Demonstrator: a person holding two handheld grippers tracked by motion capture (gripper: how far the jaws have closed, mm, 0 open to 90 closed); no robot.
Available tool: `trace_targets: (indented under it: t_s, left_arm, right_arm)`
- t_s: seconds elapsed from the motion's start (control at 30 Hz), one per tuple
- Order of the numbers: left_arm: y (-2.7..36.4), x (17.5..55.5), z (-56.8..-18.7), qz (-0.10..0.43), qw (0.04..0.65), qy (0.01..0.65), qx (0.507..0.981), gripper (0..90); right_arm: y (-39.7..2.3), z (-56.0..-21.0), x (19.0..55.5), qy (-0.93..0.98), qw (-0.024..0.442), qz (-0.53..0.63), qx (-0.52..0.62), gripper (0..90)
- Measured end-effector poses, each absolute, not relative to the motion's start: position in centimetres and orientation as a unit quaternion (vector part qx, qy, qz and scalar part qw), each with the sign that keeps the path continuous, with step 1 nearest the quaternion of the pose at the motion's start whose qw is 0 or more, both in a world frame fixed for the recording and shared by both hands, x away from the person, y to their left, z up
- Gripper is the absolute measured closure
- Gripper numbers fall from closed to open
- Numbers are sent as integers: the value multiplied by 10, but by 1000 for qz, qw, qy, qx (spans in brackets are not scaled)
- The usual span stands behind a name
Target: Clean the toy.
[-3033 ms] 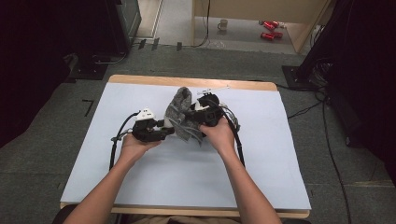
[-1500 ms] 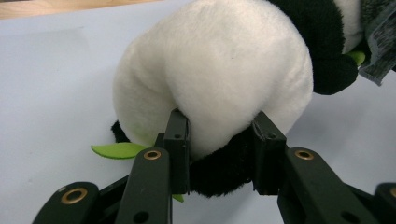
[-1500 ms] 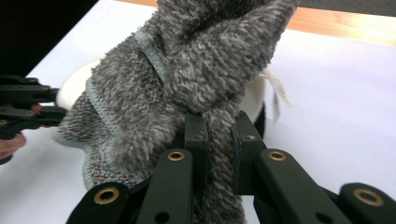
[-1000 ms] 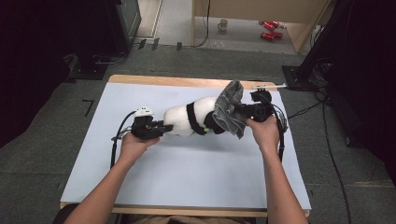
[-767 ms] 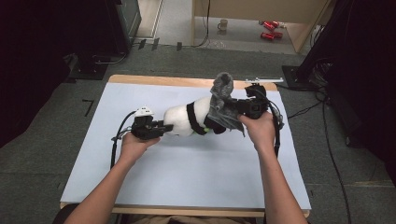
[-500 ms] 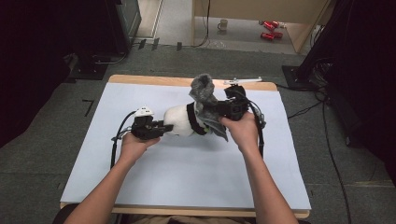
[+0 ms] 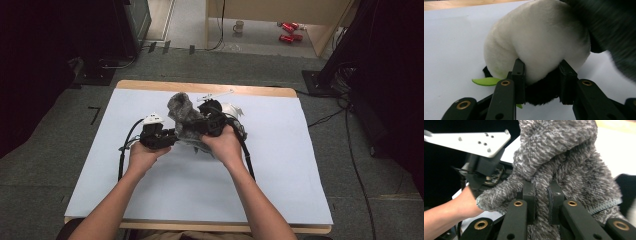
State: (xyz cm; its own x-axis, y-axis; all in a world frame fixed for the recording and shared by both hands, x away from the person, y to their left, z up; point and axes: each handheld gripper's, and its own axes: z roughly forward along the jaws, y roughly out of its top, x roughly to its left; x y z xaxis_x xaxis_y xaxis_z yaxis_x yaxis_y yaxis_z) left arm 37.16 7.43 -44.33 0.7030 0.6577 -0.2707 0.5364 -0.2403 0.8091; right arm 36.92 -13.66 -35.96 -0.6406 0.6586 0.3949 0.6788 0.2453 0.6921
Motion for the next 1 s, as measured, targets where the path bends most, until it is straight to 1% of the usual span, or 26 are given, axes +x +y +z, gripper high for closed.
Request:
trace_targets:
  t_s: [0.17,0.2,0.4,0.57,1.0]
  left_arm:
    - [74,372,-444,63,482,382,786,657]
    - [74,372,-444,62,483,382,786,657]
    - [75,372,-444,61,481,380,787,657]
    - [77,374,-445,57,480,385,786,659]
    - [82,380,-442,54,472,385,791,664]
  right_arm:
    - [-131,-382,379,-797,5,-421,-434,807]
    - [-132,-383,380,-794,6,-424,-436,807]
    - [-142,-378,379,-800,-21,-411,-437,806]
    - [-167,-372,378,-791,-37,-405,-458,806]
    - [-225,-358,367,-763,-53,-428,-482,805]
